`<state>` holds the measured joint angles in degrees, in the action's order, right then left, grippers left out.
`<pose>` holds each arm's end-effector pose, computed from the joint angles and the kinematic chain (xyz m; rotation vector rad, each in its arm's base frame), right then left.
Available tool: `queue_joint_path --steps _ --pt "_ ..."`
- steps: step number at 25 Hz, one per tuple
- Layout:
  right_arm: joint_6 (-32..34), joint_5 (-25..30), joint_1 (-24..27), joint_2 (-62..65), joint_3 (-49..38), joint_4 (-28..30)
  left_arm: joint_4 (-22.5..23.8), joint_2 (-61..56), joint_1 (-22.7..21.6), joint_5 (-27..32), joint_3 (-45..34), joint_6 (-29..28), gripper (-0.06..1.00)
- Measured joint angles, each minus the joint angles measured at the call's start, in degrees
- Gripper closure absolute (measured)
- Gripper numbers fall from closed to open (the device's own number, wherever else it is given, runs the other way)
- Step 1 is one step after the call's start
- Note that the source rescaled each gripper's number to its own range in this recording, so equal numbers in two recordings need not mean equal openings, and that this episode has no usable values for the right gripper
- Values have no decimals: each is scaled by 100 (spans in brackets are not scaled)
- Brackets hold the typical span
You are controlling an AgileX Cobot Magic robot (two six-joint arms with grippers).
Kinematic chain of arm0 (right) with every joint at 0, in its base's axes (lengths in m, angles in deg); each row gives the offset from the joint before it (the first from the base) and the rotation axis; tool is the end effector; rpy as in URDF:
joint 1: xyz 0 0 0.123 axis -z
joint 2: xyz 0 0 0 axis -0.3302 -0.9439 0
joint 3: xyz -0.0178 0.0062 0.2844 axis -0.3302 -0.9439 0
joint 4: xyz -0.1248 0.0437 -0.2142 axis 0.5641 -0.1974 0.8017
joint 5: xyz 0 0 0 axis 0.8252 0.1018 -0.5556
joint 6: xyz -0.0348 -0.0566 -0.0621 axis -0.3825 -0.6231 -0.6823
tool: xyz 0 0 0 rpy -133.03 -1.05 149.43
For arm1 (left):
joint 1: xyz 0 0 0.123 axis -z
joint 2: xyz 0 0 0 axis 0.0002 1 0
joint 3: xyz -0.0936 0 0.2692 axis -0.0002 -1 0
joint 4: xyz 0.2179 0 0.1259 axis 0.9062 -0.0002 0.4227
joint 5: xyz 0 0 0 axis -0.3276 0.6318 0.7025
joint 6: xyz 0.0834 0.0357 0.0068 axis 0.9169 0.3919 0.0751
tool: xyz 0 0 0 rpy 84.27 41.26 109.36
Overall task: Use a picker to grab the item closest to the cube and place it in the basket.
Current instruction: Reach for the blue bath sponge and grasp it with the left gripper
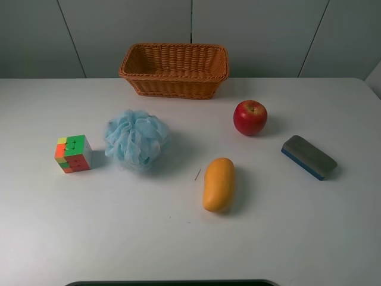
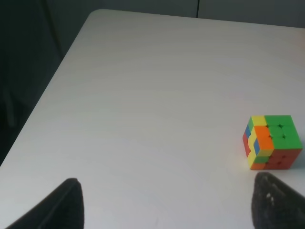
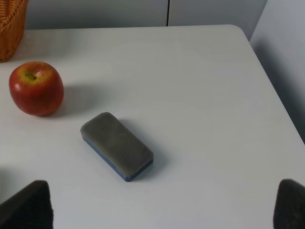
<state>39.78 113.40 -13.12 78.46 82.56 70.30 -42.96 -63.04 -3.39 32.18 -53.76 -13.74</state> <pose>-0.0084 -0.0018 0.2770 0.0745 2.0753 -0.1297 -0.0086 0.0106 0.2785 -0.2483 2.0429 0.0939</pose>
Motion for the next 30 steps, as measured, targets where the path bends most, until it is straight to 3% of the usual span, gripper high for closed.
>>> queue_joint_path --steps 13,17,22,30 --pt "0 0 0 0 0 0 -75 -2 0 -22 15 15 -3" --pt "0 0 0 0 0 0 -237 202 0 -134 495 109 -3" --pt "0 0 0 0 0 0 -205 1473 0 -145 1507 195 -3" --pt "0 0 0 0 0 0 -1121 4130 0 -181 3040 904 -3"
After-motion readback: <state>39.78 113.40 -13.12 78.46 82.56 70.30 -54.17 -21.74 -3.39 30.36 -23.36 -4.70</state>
